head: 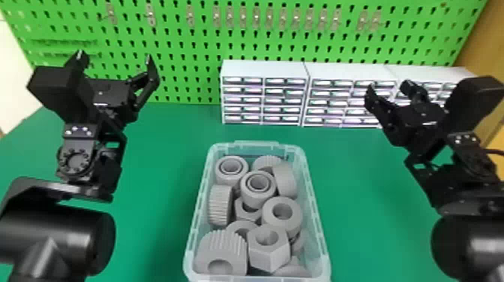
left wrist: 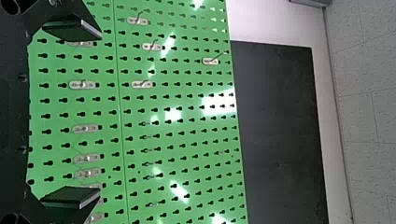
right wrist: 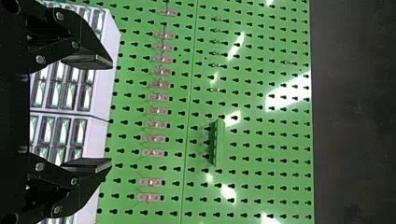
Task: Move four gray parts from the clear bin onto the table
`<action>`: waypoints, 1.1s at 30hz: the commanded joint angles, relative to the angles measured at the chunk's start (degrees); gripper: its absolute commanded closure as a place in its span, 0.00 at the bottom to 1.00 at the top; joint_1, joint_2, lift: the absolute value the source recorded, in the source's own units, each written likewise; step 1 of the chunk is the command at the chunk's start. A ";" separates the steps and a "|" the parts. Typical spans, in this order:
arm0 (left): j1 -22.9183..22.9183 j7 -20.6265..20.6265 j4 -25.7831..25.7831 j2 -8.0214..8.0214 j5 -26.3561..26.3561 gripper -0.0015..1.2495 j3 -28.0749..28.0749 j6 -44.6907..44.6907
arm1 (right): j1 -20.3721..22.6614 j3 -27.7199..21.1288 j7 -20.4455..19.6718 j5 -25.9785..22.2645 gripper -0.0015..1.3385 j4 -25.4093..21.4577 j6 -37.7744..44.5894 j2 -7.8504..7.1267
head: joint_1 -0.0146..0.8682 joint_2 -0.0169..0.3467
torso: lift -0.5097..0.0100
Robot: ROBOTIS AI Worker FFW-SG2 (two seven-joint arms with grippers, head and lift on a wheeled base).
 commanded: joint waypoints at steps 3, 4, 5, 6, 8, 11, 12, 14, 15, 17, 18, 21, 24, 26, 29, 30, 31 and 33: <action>0.19 0.00 0.07 0.08 -0.95 0.09 -0.17 0.18 | -0.65 -0.03 -0.09 -0.33 0.39 0.46 0.16 0.09 | 0.78 0.14 | 0.89; 0.10 0.00 0.07 0.08 -0.95 0.09 -0.08 0.44 | -0.65 -0.03 -0.09 -0.41 0.39 0.54 0.16 0.18 | 0.78 0.14 | 0.89; 0.10 -0.09 0.07 0.17 -0.86 0.09 -0.08 0.79 | -0.56 -0.03 -0.09 -0.41 0.39 0.63 0.16 0.27 | 0.78 0.14 | 0.89; 0.10 0.00 0.16 0.08 -0.86 0.09 0.00 1.14 | -0.47 -0.03 -0.17 -0.41 0.39 0.72 0.08 0.27 | 0.78 0.14 | 0.89; 0.19 0.00 0.51 0.08 -0.78 0.09 -0.08 2.29 | -0.03 -0.30 -0.53 -0.33 0.39 0.90 -0.28 0.36 | 0.78 0.14 | 0.89; 0.19 -0.09 1.48 0.08 0.28 0.09 -0.43 5.10 | 0.67 -1.88 -0.61 -0.06 0.39 1.95 -0.54 0.71 | 0.78 0.14 | 0.89; 0.19 -0.09 1.66 0.08 0.46 0.09 -0.43 6.15 | 0.94 -2.49 -0.61 -0.06 0.39 2.39 -0.54 0.97 | 0.78 0.14 | 0.89; 0.10 -0.44 1.74 0.08 0.28 0.09 -0.35 7.82 | 1.55 -3.55 -0.61 0.38 0.39 3.36 -0.63 1.41 | 0.78 0.14 | 0.89; 0.02 -0.44 2.01 0.08 0.10 0.09 -0.26 8.18 | 1.81 -3.99 -0.61 0.82 0.39 3.62 -0.72 1.59 | 0.78 0.14 | 0.89; 0.02 -0.53 3.15 0.08 0.46 0.09 -0.08 8.26 | 2.78 -4.60 -0.61 1.78 0.39 4.85 -1.42 1.94 | 0.78 0.14 | 0.89; 0.02 -0.53 4.03 0.08 1.25 0.09 -0.08 8.26 | 3.13 -4.69 -0.61 1.69 0.39 5.73 -1.68 1.94 | 0.78 0.14 | 0.89; 0.02 -0.53 6.23 0.00 2.48 0.09 -0.87 8.26 | 3.66 -4.43 -0.53 1.43 0.39 7.75 -2.82 1.94 | 0.78 0.14 | 0.89; 0.10 -0.70 7.37 -0.09 2.39 0.09 -1.49 8.26 | 3.48 -3.99 -0.61 1.43 0.39 8.81 -3.00 2.38 | 0.78 0.14 | 0.89; 0.10 -1.67 8.25 -0.18 2.65 0.09 -1.67 8.88 | 3.31 -3.64 -0.61 1.43 0.39 9.42 -3.00 2.64 | 0.78 0.14 | 0.89; -0.25 -3.87 9.22 -0.53 2.92 0.09 -1.75 11.43 | 2.69 -2.14 -0.53 1.34 0.39 11.00 -2.91 2.11 | 0.78 0.14 | 0.89; -0.34 -4.39 9.65 -0.62 2.56 0.09 -1.84 11.43 | 2.61 -1.53 -0.53 1.43 0.39 11.36 -2.91 1.94 | 0.78 0.14 | 0.89; -0.34 -4.57 10.09 -0.80 2.48 0.09 -2.02 11.43 | 2.43 -0.91 -0.53 1.43 0.39 11.79 -2.91 1.68 | 0.78 0.14 | 0.89; -0.34 -4.57 10.62 -1.15 2.92 0.09 -2.02 11.43 | 2.25 -0.03 -0.53 1.61 0.39 12.15 -3.00 1.41 | 0.78 0.14 | 0.89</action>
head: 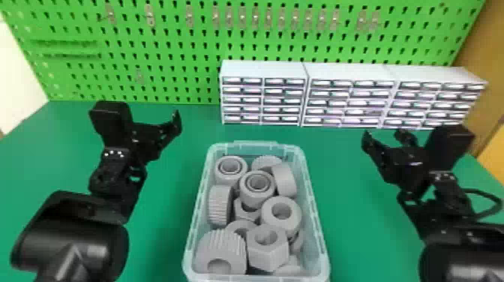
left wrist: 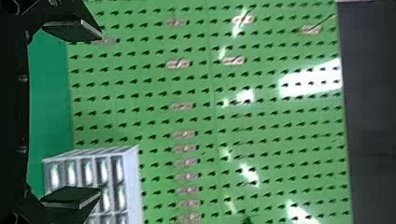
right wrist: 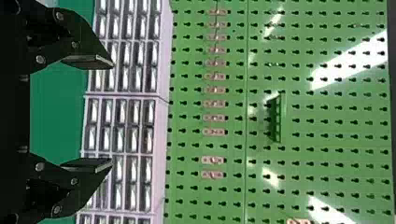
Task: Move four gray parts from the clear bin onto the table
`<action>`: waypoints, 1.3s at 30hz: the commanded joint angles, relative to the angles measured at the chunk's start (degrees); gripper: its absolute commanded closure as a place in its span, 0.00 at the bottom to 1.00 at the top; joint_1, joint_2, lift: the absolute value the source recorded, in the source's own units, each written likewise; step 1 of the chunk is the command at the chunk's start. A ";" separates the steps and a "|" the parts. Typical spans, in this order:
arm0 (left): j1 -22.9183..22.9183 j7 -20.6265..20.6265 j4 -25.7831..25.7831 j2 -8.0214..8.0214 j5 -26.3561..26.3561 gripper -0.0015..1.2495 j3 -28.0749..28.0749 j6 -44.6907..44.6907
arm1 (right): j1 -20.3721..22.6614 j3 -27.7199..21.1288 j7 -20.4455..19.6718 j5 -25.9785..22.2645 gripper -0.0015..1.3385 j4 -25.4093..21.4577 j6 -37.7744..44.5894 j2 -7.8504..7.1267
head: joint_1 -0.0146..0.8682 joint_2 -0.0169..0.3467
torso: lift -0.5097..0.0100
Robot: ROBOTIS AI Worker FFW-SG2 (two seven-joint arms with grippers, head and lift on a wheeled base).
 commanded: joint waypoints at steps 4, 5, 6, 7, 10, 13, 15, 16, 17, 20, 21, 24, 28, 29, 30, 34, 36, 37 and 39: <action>-0.28 -0.40 2.23 -1.17 0.81 0.09 -0.09 0.52 | -0.05 2.46 0.00 0.98 0.39 1.53 0.11 -0.67 | 0.78 0.14 | 0.89; -0.45 -0.58 2.41 -1.17 0.81 0.09 -0.09 0.43 | 0.13 2.46 0.00 0.89 0.39 1.53 0.64 -0.67 | 0.78 0.14 | 0.89; -0.45 -0.75 2.41 -1.17 0.72 0.09 -0.18 0.34 | 0.31 2.55 0.00 0.80 0.39 1.53 0.90 -0.76 | 0.78 0.14 | 0.89; -0.54 -0.75 2.41 -1.17 0.02 0.09 -0.27 0.17 | 0.39 2.63 0.00 0.63 0.39 1.53 0.99 -0.76 | 0.78 0.14 | 0.89; -0.72 -0.75 2.41 -1.17 -0.33 0.09 -0.53 -0.36 | 0.48 2.63 0.00 0.10 0.39 1.53 0.99 -0.76 | 0.78 0.14 | 0.89; -0.63 -0.75 2.41 -1.17 -0.33 0.09 -0.53 -1.33 | 0.31 2.46 0.00 -0.08 0.39 1.44 0.90 -0.76 | 0.78 0.14 | 0.89; -0.54 -0.93 2.41 -1.09 -0.51 0.09 -0.53 -1.33 | -0.05 2.46 -0.09 -0.08 0.39 1.61 0.90 -0.58 | 0.78 0.14 | 0.89; -0.54 -1.28 2.41 -1.00 -0.68 0.09 -0.44 -1.42 | -0.05 2.46 0.00 -0.08 0.39 1.70 0.90 -0.32 | 0.78 0.14 | 0.89; -0.54 -1.72 2.41 -0.91 -0.86 0.09 -0.27 -1.42 | -0.13 2.46 -0.09 -0.08 0.39 1.70 0.90 -0.14 | 0.78 0.14 | 0.89; -0.45 -2.24 2.32 -0.91 -1.21 0.09 0.26 -2.03 | -0.31 2.90 -0.09 -0.08 0.39 1.70 0.90 -0.23 | 0.78 0.14 | 0.89; -0.45 -2.24 2.32 -1.00 -1.21 0.09 0.35 -2.12 | -0.31 2.98 -0.09 -0.08 0.39 1.70 0.90 -0.41 | 0.78 0.14 | 0.89; -0.45 -2.24 1.88 -0.91 -1.47 0.09 0.44 -2.38 | -0.49 2.98 0.00 -0.17 0.39 1.53 0.90 -0.50 | 0.78 0.14 | 0.89; -0.28 -2.42 1.44 -0.91 -2.35 0.09 0.70 -2.56 | -0.66 3.07 0.00 -0.43 0.39 1.09 0.99 -0.50 | 0.78 0.14 | 0.89; -0.19 -2.42 1.35 -0.91 -2.35 0.09 0.70 -2.65 | -0.57 3.16 -0.09 -0.43 0.39 0.91 1.08 -0.50 | 0.78 0.14 | 0.89; -0.10 -2.42 1.26 -1.00 -2.35 0.09 0.70 -2.65 | -0.57 3.16 0.00 -0.43 0.39 0.82 1.08 -0.58 | 0.78 0.14 | 0.89; 0.25 -2.42 1.00 -1.00 -2.35 0.09 1.05 -3.00 | -0.57 3.42 -0.09 -0.78 0.39 0.74 1.08 -0.58 | 0.78 0.14 | 0.89; 0.34 -2.42 0.83 -1.00 -2.35 0.09 1.05 -3.09 | -0.66 3.25 -0.09 -0.78 0.39 0.74 1.08 -0.50 | 0.78 0.14 | 0.89; 0.51 -2.42 0.65 -1.00 -2.35 0.09 1.23 -3.17 | -0.75 3.25 0.00 -0.78 0.39 0.74 1.08 -0.50 | 0.78 0.14 | 0.89; 0.78 -2.42 0.56 -1.00 -2.35 0.09 1.58 -3.17 | -0.75 3.25 -0.09 -0.69 0.39 0.56 1.08 -0.58 | 0.78 0.14 | 0.89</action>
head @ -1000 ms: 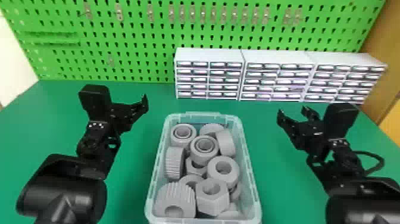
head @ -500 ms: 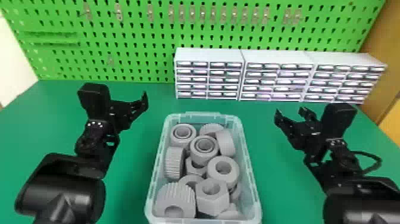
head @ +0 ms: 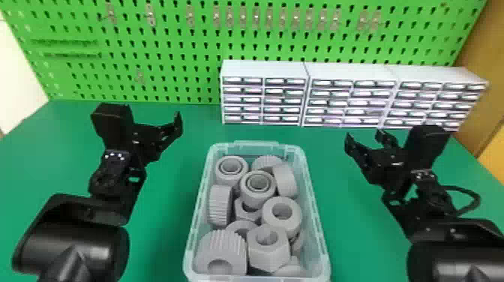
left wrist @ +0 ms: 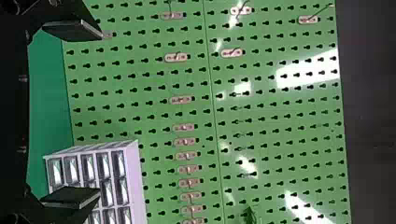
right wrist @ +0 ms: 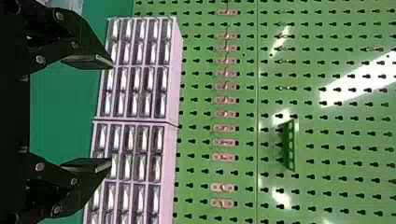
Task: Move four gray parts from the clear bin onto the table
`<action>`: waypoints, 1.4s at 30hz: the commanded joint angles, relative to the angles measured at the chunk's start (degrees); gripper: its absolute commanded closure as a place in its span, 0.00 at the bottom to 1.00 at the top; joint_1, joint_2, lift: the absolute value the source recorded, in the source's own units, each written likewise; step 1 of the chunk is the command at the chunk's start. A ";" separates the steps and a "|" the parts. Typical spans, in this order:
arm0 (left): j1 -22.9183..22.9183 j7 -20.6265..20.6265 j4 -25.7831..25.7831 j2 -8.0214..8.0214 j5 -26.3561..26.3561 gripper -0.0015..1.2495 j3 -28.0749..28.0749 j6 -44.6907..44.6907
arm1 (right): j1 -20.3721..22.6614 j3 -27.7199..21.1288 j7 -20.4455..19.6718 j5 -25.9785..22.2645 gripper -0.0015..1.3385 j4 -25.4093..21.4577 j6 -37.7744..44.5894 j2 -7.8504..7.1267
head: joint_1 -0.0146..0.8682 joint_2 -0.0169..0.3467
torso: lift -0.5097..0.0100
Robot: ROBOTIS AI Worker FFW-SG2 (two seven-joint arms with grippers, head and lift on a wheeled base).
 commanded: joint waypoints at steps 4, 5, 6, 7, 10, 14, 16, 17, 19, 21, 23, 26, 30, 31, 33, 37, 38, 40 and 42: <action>0.45 0.00 -0.39 -0.03 0.18 0.09 0.55 -0.37 | -0.37 -0.09 -0.01 1.02 0.39 -0.73 0.00 -0.29 | 0.78 0.14 | 0.89; 0.45 0.00 -0.39 -0.12 0.26 0.09 0.55 -0.46 | -0.37 -0.18 -0.01 1.11 0.39 -0.73 0.18 -0.38 | 0.78 0.14 | 0.89; 0.45 0.00 -0.39 -0.12 0.26 0.09 0.55 -0.46 | -0.63 -0.09 -0.01 1.20 0.39 -0.73 0.35 -0.38 | 0.78 0.14 | 0.89; 0.45 0.00 -0.39 -0.12 0.26 0.09 0.55 -0.46 | -0.90 -0.18 -0.01 1.46 0.39 -0.73 0.62 -0.38 | 0.78 0.14 | 0.89; 0.36 0.00 -0.48 -0.12 0.26 0.09 0.64 -0.46 | -1.25 -0.18 -0.01 1.55 0.39 -0.73 0.88 -0.20 | 0.78 0.14 | 0.89; 0.27 0.00 -0.66 -0.21 0.26 0.09 0.64 -0.63 | -0.81 -0.35 -0.01 0.93 0.39 -0.73 0.88 -0.11 | 0.78 0.14 | 0.89; 0.36 0.00 -0.83 -0.21 0.26 0.09 0.64 -0.63 | -0.55 -0.44 -0.01 0.76 0.39 -0.73 0.97 -0.03 | 0.78 0.14 | 0.89; 0.36 0.00 -0.92 -0.29 0.26 0.09 0.73 -0.63 | -0.55 -0.44 -0.01 0.76 0.39 -0.73 0.97 0.06 | 0.78 0.14 | 0.89; 0.53 0.00 -1.18 -0.29 0.18 0.09 0.81 -0.63 | -0.55 -0.26 -0.01 1.02 0.39 -0.73 0.97 0.06 | 0.78 0.14 | 0.89; 0.71 0.00 -1.36 -0.29 0.09 0.09 0.99 -0.63 | -0.72 0.00 -0.01 1.11 0.39 -0.73 1.06 -0.03 | 0.78 0.14 | 0.89; 0.80 0.00 -1.45 -0.29 0.09 0.09 1.08 -0.63 | -0.72 0.35 -0.01 1.02 0.39 -0.73 0.97 -0.11 | 0.78 0.14 | 0.89; 0.71 0.00 -1.45 -0.29 0.00 0.09 1.17 -0.63 | -0.90 0.88 -0.01 1.02 0.39 -0.73 1.06 -0.29 | 0.78 0.14 | 0.89; 0.53 0.00 -1.54 -0.29 0.00 0.09 1.34 -0.63 | -1.07 1.41 -0.01 0.85 0.39 -0.73 1.49 -0.46 | 0.78 0.14 | 0.89; 0.62 0.00 -1.62 -0.29 0.00 0.09 1.34 -0.63 | -1.16 1.58 -0.01 0.58 0.39 -0.73 1.67 -0.64 | 0.78 0.14 | 0.89; 0.62 0.00 -1.62 -0.29 -0.09 0.09 1.34 -0.63 | -1.42 1.85 -0.01 0.41 0.39 -1.17 2.73 -0.82 | 0.78 0.14 | 0.89; 0.71 0.00 -1.62 -0.29 -0.18 0.09 1.43 -0.63 | -2.65 3.25 0.07 0.41 0.38 -2.57 7.03 -1.43 | 0.78 0.14 | 0.89; 0.71 0.00 -1.62 -0.29 -0.18 0.09 1.52 -0.63 | -3.01 3.69 0.07 0.49 0.38 -3.01 8.17 -1.61 | 0.78 0.14 | 0.89; 0.71 0.00 -1.62 -0.29 -0.18 0.09 1.52 -0.63 | -3.89 5.01 0.07 0.67 0.38 -3.80 11.16 -1.96 | 0.78 0.14 | 0.89; 0.71 0.00 -1.62 -0.29 -0.26 0.09 1.61 -0.63 | -4.59 6.33 0.25 0.76 0.38 -4.42 13.18 -2.22 | 0.78 0.14 | 0.89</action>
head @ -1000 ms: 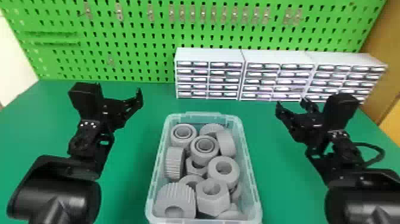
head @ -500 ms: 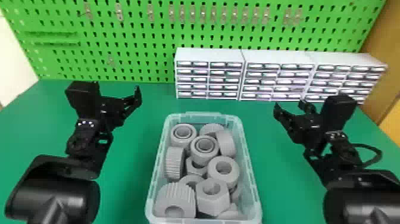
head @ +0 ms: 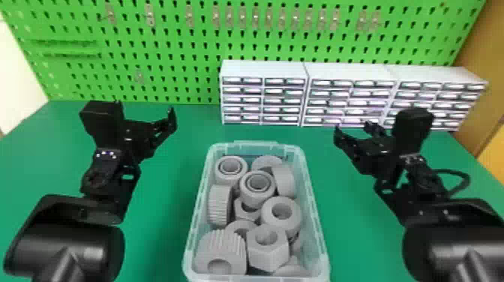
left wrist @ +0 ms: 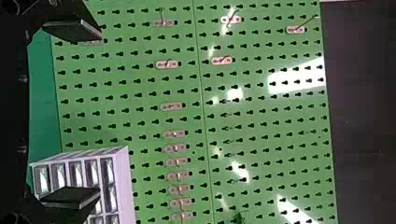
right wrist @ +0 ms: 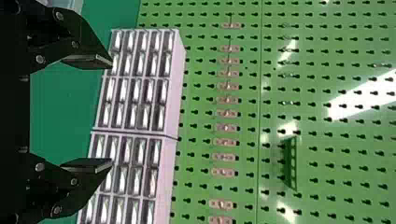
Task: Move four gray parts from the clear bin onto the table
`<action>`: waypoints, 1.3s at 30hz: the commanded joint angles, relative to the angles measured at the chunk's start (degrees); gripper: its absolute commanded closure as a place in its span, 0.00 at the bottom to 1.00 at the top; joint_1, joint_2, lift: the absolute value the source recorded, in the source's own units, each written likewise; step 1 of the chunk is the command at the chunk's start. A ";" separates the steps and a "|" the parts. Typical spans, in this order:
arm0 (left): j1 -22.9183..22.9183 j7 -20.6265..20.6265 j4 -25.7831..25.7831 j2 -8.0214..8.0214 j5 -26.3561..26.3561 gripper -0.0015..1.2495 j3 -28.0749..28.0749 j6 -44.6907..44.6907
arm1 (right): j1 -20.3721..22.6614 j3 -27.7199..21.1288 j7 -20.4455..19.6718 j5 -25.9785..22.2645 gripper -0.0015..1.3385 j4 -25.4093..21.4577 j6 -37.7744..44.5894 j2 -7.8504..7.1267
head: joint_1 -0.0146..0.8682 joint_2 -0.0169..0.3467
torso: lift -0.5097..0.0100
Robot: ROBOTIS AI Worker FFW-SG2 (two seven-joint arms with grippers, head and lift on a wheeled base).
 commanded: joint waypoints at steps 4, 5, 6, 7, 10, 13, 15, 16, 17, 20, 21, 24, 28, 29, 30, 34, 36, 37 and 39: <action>0.03 0.00 -0.09 0.00 -0.18 0.09 0.23 0.09 | -3.18 4.80 1.48 0.17 0.38 -1.94 8.13 -0.85 | 0.78 0.14 | 0.89; 0.03 0.00 -0.09 0.00 -0.27 0.09 0.32 0.09 | -3.53 5.32 1.92 0.08 0.38 -1.94 8.84 -0.85 | 0.78 0.14 | 0.89; 0.11 0.00 -0.09 0.00 -0.27 0.09 0.32 0.09 | -3.79 5.85 2.01 -0.09 0.38 -1.94 9.28 -0.85 | 0.78 0.14 | 0.89; 0.11 0.00 -0.09 0.00 -0.27 0.09 0.32 0.09 | -4.05 6.38 2.10 -0.18 0.38 -1.94 9.72 -0.94 | 0.78 0.14 | 0.89; 0.20 0.00 -0.18 0.09 -0.36 0.09 0.32 0.09 | -5.02 8.05 2.36 -1.15 0.38 -1.94 12.00 -1.20 | 0.78 0.14 | 0.89; 0.20 0.00 -0.18 0.00 -0.36 0.09 0.40 0.09 | -5.81 9.10 2.63 -1.76 0.38 -1.94 13.93 -1.20 | 0.78 0.14 | 0.89; 0.20 0.00 -0.18 0.00 -0.36 0.09 0.40 0.18 | -6.16 9.72 2.63 -2.38 0.38 -1.94 15.17 -1.12 | 0.78 0.14 | 0.89; 0.20 0.00 -0.18 0.00 -0.36 0.09 0.40 0.27 | -6.43 9.98 2.63 -2.90 0.38 -1.94 16.31 -0.94 | 0.78 0.14 | 0.89; 0.20 0.00 -0.18 0.00 -0.36 0.09 0.40 0.27 | -6.60 10.24 2.63 -3.34 0.38 -1.94 17.10 -0.85 | 0.78 0.14 | 0.89; 0.20 0.00 -0.18 0.00 -0.36 0.09 0.40 0.44 | -7.04 10.86 2.63 -4.40 0.38 -1.42 17.98 -0.41 | 0.78 0.14 | 0.89; 0.20 0.00 -0.18 0.00 -0.36 0.09 0.32 0.53 | -7.31 10.86 2.63 -5.01 0.38 -1.15 18.15 -0.24 | 0.78 0.14 | 0.89; 0.20 0.00 -0.18 0.00 -0.36 0.09 0.32 0.62 | -7.83 10.77 2.63 -8.27 0.38 -0.01 19.30 0.12 | 0.78 0.14 | 0.89; 0.11 0.00 -0.18 0.00 -0.36 0.09 0.40 0.71 | -8.45 11.12 2.54 -9.32 0.38 0.61 20.79 0.38 | 0.78 0.14 | 0.89; 0.11 0.00 -0.18 0.00 -0.36 0.09 0.40 0.79 | -8.54 11.12 2.54 -9.50 0.38 0.78 21.05 0.47 | 0.78 0.14 | 0.89; 0.11 0.00 -0.18 0.00 -0.45 0.09 0.40 0.79 | -8.62 11.12 2.54 -9.94 0.38 1.13 21.23 0.55 | 0.78 0.14 | 0.89; 0.11 0.00 -0.18 0.00 -0.45 0.09 0.40 0.88 | -8.71 10.68 2.54 -13.01 0.38 3.33 21.23 0.73 | 0.78 0.14 | 0.89; 0.11 0.00 -0.18 0.00 -0.45 0.09 0.40 0.97 | -8.71 10.51 2.54 -13.54 0.38 3.77 21.23 0.73 | 0.78 0.14 | 0.89; 0.20 0.00 -0.18 0.00 -0.45 0.09 0.49 1.06 | -8.71 10.42 2.54 -13.63 0.38 4.03 21.23 0.73 | 0.78 0.14 | 0.89; 0.20 -0.09 -0.18 0.09 -0.27 0.09 0.58 1.32 | -8.71 10.16 2.54 -13.98 0.38 4.47 21.32 0.82 | 0.78 0.14 | 0.89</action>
